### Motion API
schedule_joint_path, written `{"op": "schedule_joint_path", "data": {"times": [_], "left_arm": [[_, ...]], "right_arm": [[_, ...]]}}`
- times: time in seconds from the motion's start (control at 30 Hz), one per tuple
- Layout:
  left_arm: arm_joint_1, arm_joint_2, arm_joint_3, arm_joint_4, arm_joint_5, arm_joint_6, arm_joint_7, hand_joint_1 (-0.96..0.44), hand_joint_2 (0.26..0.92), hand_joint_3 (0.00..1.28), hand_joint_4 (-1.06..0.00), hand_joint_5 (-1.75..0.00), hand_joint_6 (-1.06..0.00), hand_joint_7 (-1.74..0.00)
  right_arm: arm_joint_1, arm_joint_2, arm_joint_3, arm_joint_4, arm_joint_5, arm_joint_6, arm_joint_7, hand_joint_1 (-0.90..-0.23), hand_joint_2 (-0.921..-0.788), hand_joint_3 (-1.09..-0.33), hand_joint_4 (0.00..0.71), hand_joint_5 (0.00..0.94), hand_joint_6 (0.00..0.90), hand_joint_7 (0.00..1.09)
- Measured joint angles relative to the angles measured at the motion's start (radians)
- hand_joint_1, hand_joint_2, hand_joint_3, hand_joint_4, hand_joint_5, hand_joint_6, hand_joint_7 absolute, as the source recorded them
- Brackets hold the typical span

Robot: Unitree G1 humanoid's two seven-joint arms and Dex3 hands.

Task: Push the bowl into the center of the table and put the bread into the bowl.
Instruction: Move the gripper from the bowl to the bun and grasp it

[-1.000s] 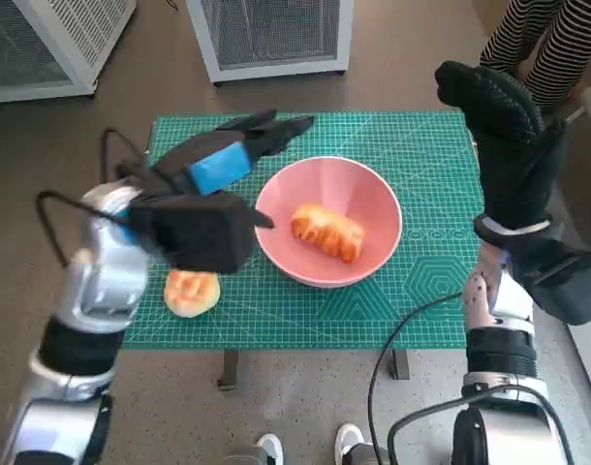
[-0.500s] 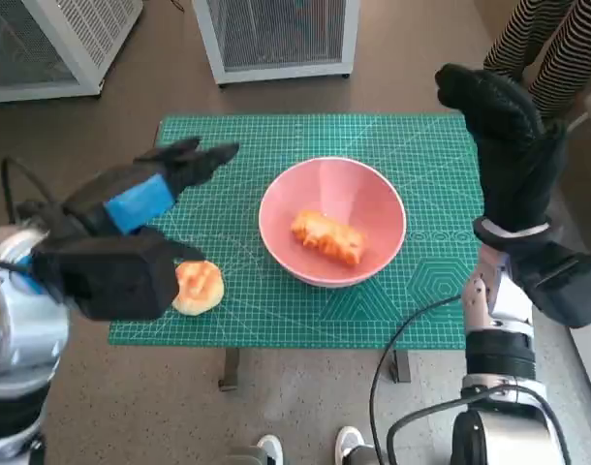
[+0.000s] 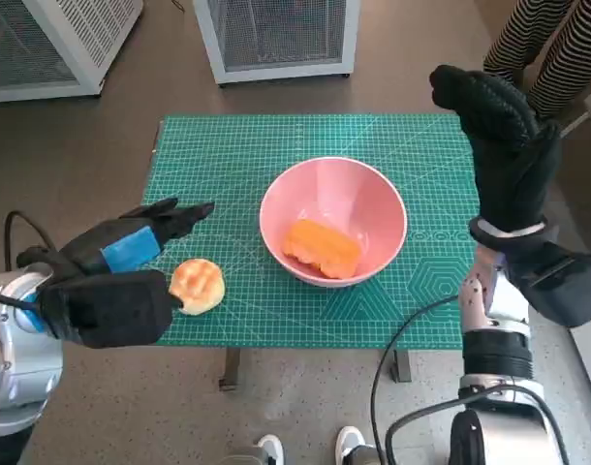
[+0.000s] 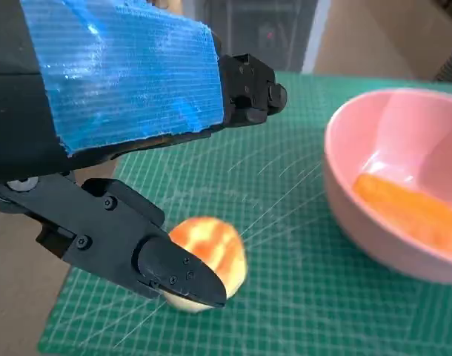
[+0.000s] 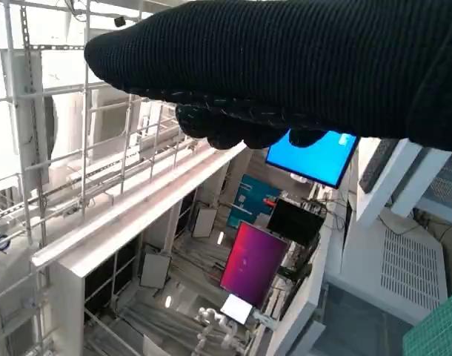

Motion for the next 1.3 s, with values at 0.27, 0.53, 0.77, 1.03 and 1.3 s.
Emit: {"op": "schedule_joint_path", "data": {"times": [0.27, 0.53, 0.77, 1.03, 1.3], "left_arm": [[0.003, -0.001, -0.037, 0.073, 0.015, -0.039, 0.031, -0.32, 0.732, 0.00, 0.00, 0.00, -0.12, -0.01], [-0.032, -0.012, -0.128, 0.190, 0.066, -0.046, 0.033, -0.29, 0.728, 0.00, 0.00, 0.00, -0.12, -0.01], [-0.091, -0.053, -0.197, 0.355, 0.122, -0.076, 0.086, -0.18, 0.735, 0.00, -0.06, -0.02, -0.20, -0.03], [-0.122, -0.114, -0.235, 0.474, 0.176, -0.084, 0.171, -0.05, 0.762, 0.01, -0.29, -0.03, -0.47, -0.07], [-0.153, -0.148, -0.258, 0.558, 0.203, -0.108, 0.224, 0.01, 0.803, 0.02, -0.60, -0.12, -0.68, -0.13]], "right_arm": [[0.000, -0.001, 0.000, 0.000, 0.001, 0.008, 0.000, -0.571, -0.921, -0.736, 0.228, 0.000, 0.012, 0.62], [0.001, -0.003, 0.000, -0.001, 0.000, 0.013, 0.000, -0.566, -0.921, -0.740, 0.226, 0.000, 0.009, 0.62], [0.001, -0.005, 0.001, -0.003, 0.001, 0.016, 0.002, -0.564, -0.921, -0.738, 0.227, 0.001, 0.009, 0.62], [0.005, -0.013, 0.001, -0.013, 0.004, 0.026, 0.004, -0.563, -0.921, -0.735, 0.229, 0.001, 0.010, 0.62], [0.008, -0.015, 0.001, -0.024, 0.005, 0.033, 0.005, -0.563, -0.921, -0.733, 0.233, 0.003, 0.016, 0.63]]}}
